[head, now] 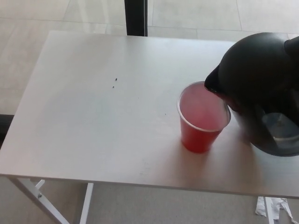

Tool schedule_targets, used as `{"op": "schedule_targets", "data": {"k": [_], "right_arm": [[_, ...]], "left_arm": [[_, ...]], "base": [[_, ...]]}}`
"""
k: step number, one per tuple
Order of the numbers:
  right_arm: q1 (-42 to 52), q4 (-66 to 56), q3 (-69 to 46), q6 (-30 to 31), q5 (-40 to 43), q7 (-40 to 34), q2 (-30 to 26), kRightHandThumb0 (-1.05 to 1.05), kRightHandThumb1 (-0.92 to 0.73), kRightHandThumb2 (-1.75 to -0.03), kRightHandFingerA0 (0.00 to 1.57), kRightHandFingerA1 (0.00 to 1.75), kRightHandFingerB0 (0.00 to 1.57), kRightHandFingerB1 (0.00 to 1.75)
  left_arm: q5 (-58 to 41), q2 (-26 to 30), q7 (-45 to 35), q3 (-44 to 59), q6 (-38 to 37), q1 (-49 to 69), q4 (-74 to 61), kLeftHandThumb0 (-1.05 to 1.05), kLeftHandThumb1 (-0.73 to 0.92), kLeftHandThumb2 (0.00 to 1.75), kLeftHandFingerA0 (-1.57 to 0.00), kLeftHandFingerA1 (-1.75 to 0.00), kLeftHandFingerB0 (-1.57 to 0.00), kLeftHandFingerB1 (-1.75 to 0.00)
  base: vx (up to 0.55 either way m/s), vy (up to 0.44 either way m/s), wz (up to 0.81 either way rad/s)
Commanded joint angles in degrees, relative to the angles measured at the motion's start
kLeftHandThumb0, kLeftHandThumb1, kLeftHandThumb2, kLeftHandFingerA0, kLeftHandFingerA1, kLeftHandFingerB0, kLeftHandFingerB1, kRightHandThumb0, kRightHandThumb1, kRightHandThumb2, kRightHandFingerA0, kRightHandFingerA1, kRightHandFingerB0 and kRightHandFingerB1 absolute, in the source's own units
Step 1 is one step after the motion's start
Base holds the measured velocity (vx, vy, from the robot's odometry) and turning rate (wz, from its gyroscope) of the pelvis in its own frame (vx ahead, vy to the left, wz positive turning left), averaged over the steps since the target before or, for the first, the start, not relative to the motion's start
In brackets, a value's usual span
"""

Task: The robot uses its right hand to lift up a kettle kept on the middle of the desk by its handle and tilt it into a glass kept next to it to pour out water

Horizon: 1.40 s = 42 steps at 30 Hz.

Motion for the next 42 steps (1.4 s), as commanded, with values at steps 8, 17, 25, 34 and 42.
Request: {"op": "schedule_targets", "data": {"k": [8,17,25,34,42], "right_arm": [[9.65,3.39,-7.64,6.20,12.89,-8.10,13.52,-0.17,-0.48,-1.10,0.84,1.73,0.83,1.41],[8.78,5.83,-11.04,13.40,16.38,-8.74,14.22,-0.27,-0.36,-1.29,1.04,1.75,0.87,1.55],[10.80,5.71,-12.30,14.92,18.81,-9.73,14.72,-0.21,-0.45,-1.15,1.13,1.56,0.90,1.11],[15.84,4.87,-4.93,6.81,23.35,2.47,3.39,-0.78,-0.41,-0.71,0.00,0.01,0.00,0.02],[15.75,2.00,-3.64,5.60,26.19,2.53,0.54,-0.81,-0.38,-0.70,0.00,0.00,0.00,0.00]], "left_arm": [[-0.40,0.15,-0.17,0.43,0.02,0.60,-0.13,-1.05,0.49,0.96,-0.58,-0.62,-0.42,-0.86],[-0.02,0.25,-0.01,0.26,-0.63,1.07,-0.46,-1.05,0.37,1.22,-0.58,-0.59,-0.38,-0.86],[-0.38,-0.02,0.01,0.68,-0.52,1.41,-0.22,-1.05,0.37,1.23,-0.62,-0.61,-0.41,-0.88],[0.01,0.16,-0.01,0.36,-0.50,1.26,0.09,-1.05,0.36,1.22,-0.58,-0.60,-0.38,-0.86],[0.22,0.17,0.28,0.25,-1.32,1.08,0.65,-1.05,0.36,1.23,-0.59,-0.61,-0.39,-0.87]], "base": [[0.00,0.000,0.00],[0.00,0.000,0.00],[0.00,0.000,0.00],[0.00,0.000,0.00],[0.00,0.000,0.00]]}}
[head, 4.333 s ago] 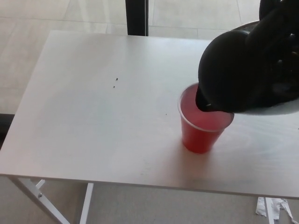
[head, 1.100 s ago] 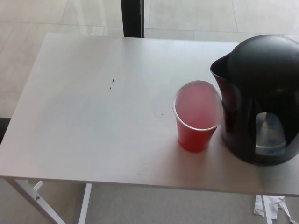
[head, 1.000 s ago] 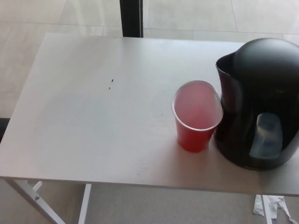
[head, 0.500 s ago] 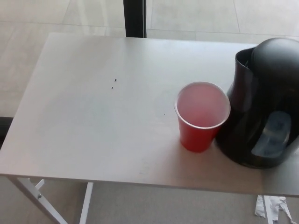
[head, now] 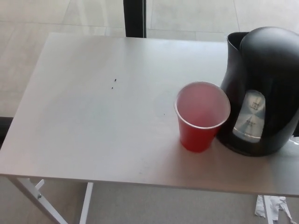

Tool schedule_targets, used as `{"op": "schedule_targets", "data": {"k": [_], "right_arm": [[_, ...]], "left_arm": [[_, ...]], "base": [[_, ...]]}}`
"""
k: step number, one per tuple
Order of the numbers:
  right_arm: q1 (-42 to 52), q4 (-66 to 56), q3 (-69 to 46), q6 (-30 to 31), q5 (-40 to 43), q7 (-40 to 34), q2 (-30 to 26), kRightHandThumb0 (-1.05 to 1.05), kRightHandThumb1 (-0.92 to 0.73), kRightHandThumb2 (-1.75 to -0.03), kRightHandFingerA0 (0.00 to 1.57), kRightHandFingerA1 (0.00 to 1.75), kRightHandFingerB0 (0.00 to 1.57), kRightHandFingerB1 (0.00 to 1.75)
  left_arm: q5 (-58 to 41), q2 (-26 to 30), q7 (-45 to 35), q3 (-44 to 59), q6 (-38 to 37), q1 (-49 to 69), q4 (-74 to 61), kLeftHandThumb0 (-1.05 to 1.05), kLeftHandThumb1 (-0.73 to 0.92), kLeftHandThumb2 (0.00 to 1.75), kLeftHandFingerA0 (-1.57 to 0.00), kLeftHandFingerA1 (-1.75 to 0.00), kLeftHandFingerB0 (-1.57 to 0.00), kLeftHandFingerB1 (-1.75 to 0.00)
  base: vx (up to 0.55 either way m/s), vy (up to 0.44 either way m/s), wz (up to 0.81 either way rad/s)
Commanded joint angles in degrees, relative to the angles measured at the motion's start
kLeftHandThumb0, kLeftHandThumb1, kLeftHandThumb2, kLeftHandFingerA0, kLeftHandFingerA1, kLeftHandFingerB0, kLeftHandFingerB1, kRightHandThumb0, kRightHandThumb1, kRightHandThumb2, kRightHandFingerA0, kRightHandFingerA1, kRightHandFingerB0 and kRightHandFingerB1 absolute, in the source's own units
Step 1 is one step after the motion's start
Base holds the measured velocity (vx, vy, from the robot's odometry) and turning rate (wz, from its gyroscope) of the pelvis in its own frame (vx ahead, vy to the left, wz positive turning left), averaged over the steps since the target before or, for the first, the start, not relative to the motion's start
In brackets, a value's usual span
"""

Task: The robot uses its right hand to lift up a kettle kept on the middle of the desk by its handle and tilt it into a glass kept next to it to pour out water

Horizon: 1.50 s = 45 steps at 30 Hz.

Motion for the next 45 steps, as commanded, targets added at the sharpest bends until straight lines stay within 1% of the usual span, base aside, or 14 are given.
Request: {"op": "schedule_targets", "data": {"k": [1,3,10,11,15,25,26,30,33,38,39,41,43,45], "right_arm": [[1.56,-2.38,4.17,-1.73,4.95,6.98,-4.06,-0.82,-0.49,-0.55,0.00,0.00,0.00,0.00],[1.40,-3.10,4.56,-1.36,5.61,7.11,-5.19,-0.83,-0.42,-0.69,0.00,0.00,0.00,0.00],[-0.87,-3.78,2.22,0.83,9.43,9.11,-9.10,-0.85,-0.46,-0.55,0.00,0.00,0.00,0.00],[-0.44,-4.70,1.14,1.11,10.28,9.34,-9.47,-0.80,-0.40,-0.67,0.00,0.00,0.00,0.00],[3.03,-6.39,-5.23,-1.73,13.63,9.90,-11.12,-0.83,-0.44,-0.70,0.00,0.00,0.00,0.00],[12.31,-6.39,-25.44,-2.21,24.03,12.89,-12.57,-0.91,-0.53,-0.57,0.00,0.00,0.00,0.00],[13.32,-6.51,-26.90,-2.63,24.25,13.13,-12.80,-0.95,-0.56,-0.58,0.00,0.00,0.00,0.00],[20.61,-7.70,-39.31,-0.92,31.12,17.22,-12.12,-0.95,-0.54,-0.90,0.00,0.22,0.00,0.00],[26.64,-2.78,-48.63,-4.46,34.16,18.55,-9.61,-0.82,-0.53,-0.73,0.00,0.00,0.00,0.00],[26.69,5.44,-58.22,-1.15,35.77,9.98,-7.53,-0.80,-0.57,-0.58,0.00,0.00,0.00,0.00],[21.64,10.10,-65.77,6.66,38.20,-0.43,-6.77,-0.82,-0.47,-0.77,0.00,0.07,0.05,0.00],[15.93,18.39,-72.40,6.01,39.95,-11.21,-6.90,-0.64,-0.39,-0.70,0.00,0.16,0.00,0.00],[12.65,30.37,-76.24,-0.97,39.85,-20.84,-9.24,-0.44,-0.73,-0.61,0.00,0.00,0.00,0.00],[12.61,36.26,-77.51,-5.50,40.67,-22.30,-10.22,-0.46,-0.65,-0.85,0.00,0.30,0.00,0.00]], "left_arm": [[0.19,0.36,0.18,0.02,-1.25,0.19,0.52,-1.05,0.36,1.23,-0.59,-0.61,-0.41,-0.87],[0.17,0.47,-0.13,-0.04,-1.20,0.19,0.46,-1.05,0.50,0.96,-0.57,-0.62,-0.41,-0.86],[0.11,0.51,0.11,0.11,-1.17,0.06,0.66,-1.05,0.36,1.22,-0.61,-0.63,-0.43,-0.87],[0.04,0.45,0.16,0.16,-1.03,0.05,0.65,-1.05,0.49,0.96,-0.59,-0.63,-0.46,-0.84],[-0.08,0.46,-0.11,0.31,-1.55,0.39,0.83,-1.05,0.50,0.96,-0.58,-0.64,-0.45,-0.86],[-0.04,0.38,0.93,0.69,-1.76,2.23,0.91,-1.05,0.50,0.98,-0.57,-0.62,-0.44,-0.85],[-0.06,0.40,0.90,0.70,-1.62,2.20,1.03,-1.05,0.36,1.24,-0.57,-0.60,-0.42,-0.86],[-0.35,0.27,0.39,0.77,-1.05,2.25,1.30,-1.05,0.36,1.23,-0.59,-0.60,-0.40,-0.87],[-0.32,-0.04,0.49,0.69,-1.20,2.22,1.56,-1.05,0.37,1.24,-0.57,-0.59,-0.38,-0.86],[-0.37,-0.98,0.99,0.65,-1.20,2.63,1.26,-1.05,0.36,1.24,-0.58,-0.59,-0.39,-0.86],[-0.46,-1.16,0.90,0.78,-1.88,2.35,2.49,-1.05,0.37,1.24,-0.59,-0.59,-0.40,-0.86],[-0.57,-1.19,1.25,0.99,-1.62,2.48,2.25,-1.05,0.50,0.99,-0.59,-0.61,-0.43,-0.85],[-0.63,-1.18,0.70,1.05,-2.43,2.82,1.89,-1.05,0.38,1.24,-0.59,-0.63,-0.40,-0.88],[-0.54,-1.25,0.73,1.03,-2.69,2.95,1.96,-1.05,0.51,0.97,-0.57,-0.65,-0.43,-0.88]], "base": [[0.00,0.000,0.00],[0.00,0.000,0.00],[0.00,0.000,0.00],[0.00,0.000,0.00],[0.00,0.000,0.00],[0.00,0.000,0.00],[0.00,0.000,0.00],[0.00,0.000,0.00],[0.00,0.000,0.00],[0.00,0.000,0.00],[0.00,0.000,0.00],[0.00,0.000,0.00],[0.00,0.000,0.00],[0.00,0.000,0.00]]}}
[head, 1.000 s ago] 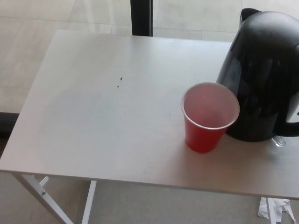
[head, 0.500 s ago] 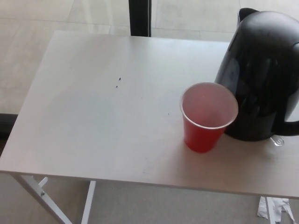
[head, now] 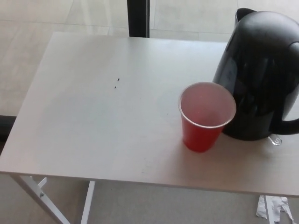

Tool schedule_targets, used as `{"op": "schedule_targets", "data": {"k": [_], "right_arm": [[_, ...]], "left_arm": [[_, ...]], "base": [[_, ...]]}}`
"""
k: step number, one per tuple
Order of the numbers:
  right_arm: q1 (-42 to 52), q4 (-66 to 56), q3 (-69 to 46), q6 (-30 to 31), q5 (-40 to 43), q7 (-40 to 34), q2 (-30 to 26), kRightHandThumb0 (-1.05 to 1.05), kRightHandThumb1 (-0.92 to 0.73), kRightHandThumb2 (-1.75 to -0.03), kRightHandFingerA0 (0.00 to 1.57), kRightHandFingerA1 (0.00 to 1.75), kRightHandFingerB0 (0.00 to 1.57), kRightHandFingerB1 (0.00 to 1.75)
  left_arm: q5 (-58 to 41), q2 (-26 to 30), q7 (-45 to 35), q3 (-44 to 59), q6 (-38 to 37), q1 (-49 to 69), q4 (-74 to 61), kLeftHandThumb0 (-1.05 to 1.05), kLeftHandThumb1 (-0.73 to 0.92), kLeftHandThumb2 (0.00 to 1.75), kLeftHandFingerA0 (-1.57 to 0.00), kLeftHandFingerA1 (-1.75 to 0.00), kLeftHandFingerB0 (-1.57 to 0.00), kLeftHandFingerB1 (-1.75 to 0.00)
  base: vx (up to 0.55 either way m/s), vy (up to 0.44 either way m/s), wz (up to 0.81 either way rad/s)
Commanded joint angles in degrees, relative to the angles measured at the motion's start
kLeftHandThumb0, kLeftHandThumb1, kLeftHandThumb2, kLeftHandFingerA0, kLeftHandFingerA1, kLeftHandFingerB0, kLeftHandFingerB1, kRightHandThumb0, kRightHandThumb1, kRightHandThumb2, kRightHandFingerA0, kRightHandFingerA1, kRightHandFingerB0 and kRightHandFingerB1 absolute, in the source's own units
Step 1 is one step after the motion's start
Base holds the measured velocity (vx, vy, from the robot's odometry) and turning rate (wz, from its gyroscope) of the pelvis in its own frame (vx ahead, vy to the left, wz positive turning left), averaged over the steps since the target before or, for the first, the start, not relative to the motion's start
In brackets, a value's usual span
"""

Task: The robot uses its right hand to lift up a kettle kept on the middle of the desk by its handle and tilt it into a glass kept next to it to pour out water

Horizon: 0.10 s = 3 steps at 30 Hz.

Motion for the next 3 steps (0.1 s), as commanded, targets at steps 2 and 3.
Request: {"op": "schedule_targets", "data": {"k": [2,3], "right_arm": [[-9.31,39.50,-26.88,-5.42,11.90,-40.35,-1.98,-0.40,-0.73,-0.62,0.32,0.83,0.07,0.35],[-9.31,39.50,-26.88,-5.42,11.90,-40.35,-1.98,-0.40,-0.73,-0.62,0.32,0.83,0.07,0.35]], "left_arm": [[-0.43,-0.31,0.55,0.79,-1.99,1.67,1.03,-1.05,0.51,0.97,-0.56,-0.64,-0.41,-0.88],[-0.43,-0.31,0.55,0.79,-1.99,1.67,1.03,-1.05,0.51,0.97,-0.56,-0.64,-0.41,-0.88]], "base": [[0.00,0.000,0.00],[0.00,0.000,0.00]]}}
